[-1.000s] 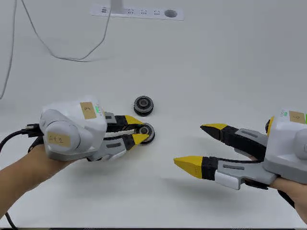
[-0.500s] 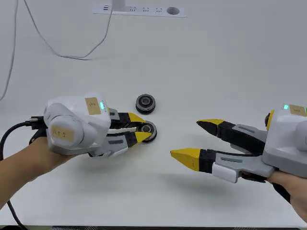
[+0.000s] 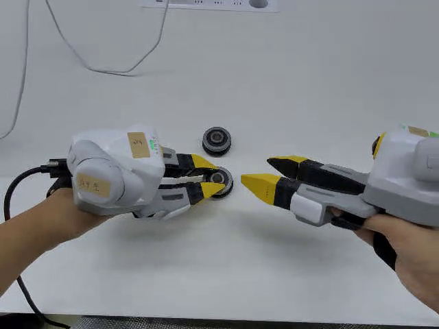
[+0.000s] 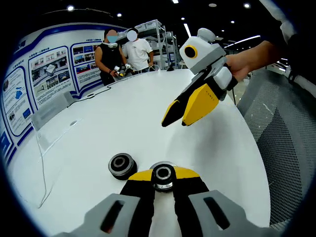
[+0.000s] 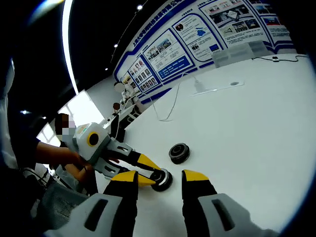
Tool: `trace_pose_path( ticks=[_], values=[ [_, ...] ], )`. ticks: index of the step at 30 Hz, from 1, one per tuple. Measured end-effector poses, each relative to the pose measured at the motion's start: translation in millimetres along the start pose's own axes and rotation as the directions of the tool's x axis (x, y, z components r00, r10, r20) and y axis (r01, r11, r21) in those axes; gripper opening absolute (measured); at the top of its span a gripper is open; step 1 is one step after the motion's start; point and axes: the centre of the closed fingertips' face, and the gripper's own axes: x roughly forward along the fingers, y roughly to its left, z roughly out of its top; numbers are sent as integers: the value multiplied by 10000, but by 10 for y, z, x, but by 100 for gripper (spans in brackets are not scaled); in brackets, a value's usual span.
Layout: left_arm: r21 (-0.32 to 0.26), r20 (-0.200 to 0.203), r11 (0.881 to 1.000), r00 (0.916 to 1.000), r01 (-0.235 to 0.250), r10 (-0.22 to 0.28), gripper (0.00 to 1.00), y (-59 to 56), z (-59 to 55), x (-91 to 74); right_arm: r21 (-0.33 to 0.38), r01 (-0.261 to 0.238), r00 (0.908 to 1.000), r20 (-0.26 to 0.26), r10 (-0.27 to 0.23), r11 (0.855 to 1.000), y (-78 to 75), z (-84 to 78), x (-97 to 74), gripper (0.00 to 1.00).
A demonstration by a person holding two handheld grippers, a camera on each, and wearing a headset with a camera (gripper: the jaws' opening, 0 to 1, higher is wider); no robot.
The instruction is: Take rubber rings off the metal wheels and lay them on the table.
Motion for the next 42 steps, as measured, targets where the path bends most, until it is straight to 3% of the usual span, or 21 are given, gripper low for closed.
trace_pose_path(
  ticks=[4,11,20,29,42],
  values=[
    [26,0,10000,10000,24,-24,14,-5,0,-2,783,206,9998,-65,-202,9967,-76,-30,60,29],
    [63,-53,10000,10000,50,-50,14,-17,9,-5,2359,147,9995,-293,-80,9717,-116,-96,108,24],
    [210,-89,9997,9999,105,-103,14,-42,36,-14,2457,399,9969,-758,-218,9685,-76,-248,194,21],
    [436,-148,9989,9997,188,-182,14,-45,43,-11,2822,735,9936,-1030,-459,9566,-89,-342,313,19],
    [901,-206,9955,9994,292,-275,13,-51,43,-10,3136,704,9920,-1216,-335,9469,-87,-382,362,17]
  ],
)
